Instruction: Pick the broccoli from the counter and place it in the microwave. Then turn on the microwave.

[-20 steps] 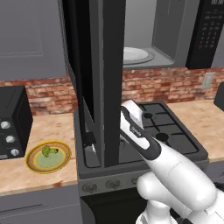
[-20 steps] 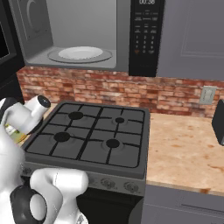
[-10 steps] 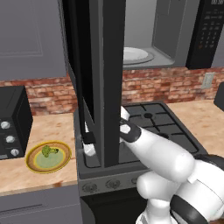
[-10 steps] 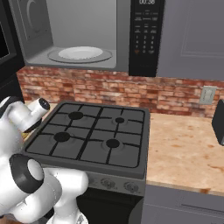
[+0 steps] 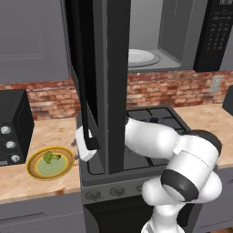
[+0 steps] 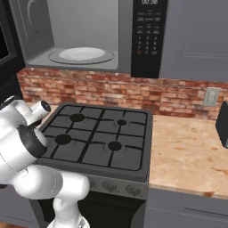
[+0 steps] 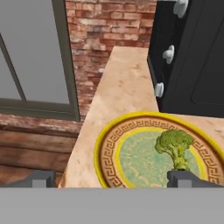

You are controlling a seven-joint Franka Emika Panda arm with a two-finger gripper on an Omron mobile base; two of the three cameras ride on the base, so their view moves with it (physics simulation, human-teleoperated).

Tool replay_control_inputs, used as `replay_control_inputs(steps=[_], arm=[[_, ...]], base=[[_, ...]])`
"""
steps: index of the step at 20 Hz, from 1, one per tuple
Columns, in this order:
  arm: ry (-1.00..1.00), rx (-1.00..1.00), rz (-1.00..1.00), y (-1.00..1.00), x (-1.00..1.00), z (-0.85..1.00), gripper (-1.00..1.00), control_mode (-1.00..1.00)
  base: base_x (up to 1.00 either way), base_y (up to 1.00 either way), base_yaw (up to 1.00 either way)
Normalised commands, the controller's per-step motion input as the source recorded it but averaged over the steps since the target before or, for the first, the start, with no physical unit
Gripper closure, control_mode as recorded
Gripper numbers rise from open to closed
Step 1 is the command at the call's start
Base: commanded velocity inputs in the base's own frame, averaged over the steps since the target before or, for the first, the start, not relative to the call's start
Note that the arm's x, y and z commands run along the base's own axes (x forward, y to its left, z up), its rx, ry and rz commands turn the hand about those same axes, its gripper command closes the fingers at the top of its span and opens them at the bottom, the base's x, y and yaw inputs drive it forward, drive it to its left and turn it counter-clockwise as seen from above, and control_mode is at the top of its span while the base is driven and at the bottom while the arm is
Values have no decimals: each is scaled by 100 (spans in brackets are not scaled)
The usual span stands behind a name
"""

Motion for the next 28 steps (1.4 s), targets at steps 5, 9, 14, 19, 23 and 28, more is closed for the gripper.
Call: replay_control_inputs(steps=[5,9,14,19,23,28], arm=[[0,0,2,33,29,-21,-100,-100],[0,0,0,25,28,-22,-100,-100],[0,0,0,20,25,-27,-100,-100],[0,0,0,21,24,-29,-100,-100],[0,0,0,23,16,-24,-100,-100],[0,0,0,20,16,-18,-100,-100]], base=[[0,0,0],[0,0,0],[0,0,0],[0,0,0],[0,0,0],[0,0,0]])
